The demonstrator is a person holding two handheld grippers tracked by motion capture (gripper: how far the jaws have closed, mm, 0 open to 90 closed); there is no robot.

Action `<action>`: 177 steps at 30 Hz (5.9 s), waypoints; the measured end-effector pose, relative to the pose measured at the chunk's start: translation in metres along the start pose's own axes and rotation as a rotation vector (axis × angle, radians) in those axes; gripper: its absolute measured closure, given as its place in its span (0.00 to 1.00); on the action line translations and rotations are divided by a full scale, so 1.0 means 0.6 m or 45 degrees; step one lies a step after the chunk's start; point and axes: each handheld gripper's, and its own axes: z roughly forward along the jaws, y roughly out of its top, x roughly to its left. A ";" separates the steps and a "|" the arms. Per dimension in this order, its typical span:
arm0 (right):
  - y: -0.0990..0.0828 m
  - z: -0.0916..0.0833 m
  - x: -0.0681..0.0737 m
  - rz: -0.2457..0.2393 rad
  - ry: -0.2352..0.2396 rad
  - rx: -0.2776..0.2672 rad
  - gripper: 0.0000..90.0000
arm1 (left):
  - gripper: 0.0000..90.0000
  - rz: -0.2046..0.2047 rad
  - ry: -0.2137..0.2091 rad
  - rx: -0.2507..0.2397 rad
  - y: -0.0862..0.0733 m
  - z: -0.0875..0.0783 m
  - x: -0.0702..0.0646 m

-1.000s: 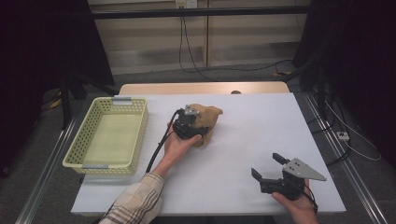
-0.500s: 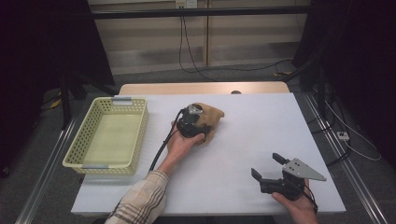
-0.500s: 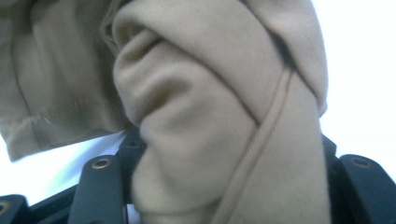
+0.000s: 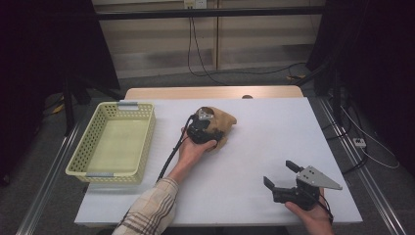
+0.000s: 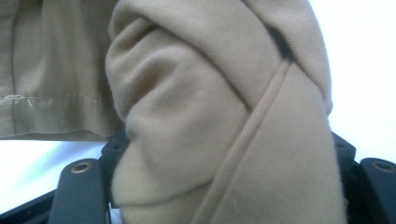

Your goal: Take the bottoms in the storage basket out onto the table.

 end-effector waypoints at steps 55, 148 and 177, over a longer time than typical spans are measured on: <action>-0.001 -0.001 -0.003 0.006 0.008 -0.006 0.04 | 0.05 -0.027 0.012 -0.122 0.025 -0.042 -0.003; 0.000 0.003 0.000 0.002 0.001 0.001 0.04 | 0.05 0.219 -0.004 -0.292 0.006 -0.230 -0.074; 0.000 0.004 0.000 0.000 0.003 0.002 0.04 | 0.06 0.204 0.049 -0.323 -0.045 -0.286 -0.072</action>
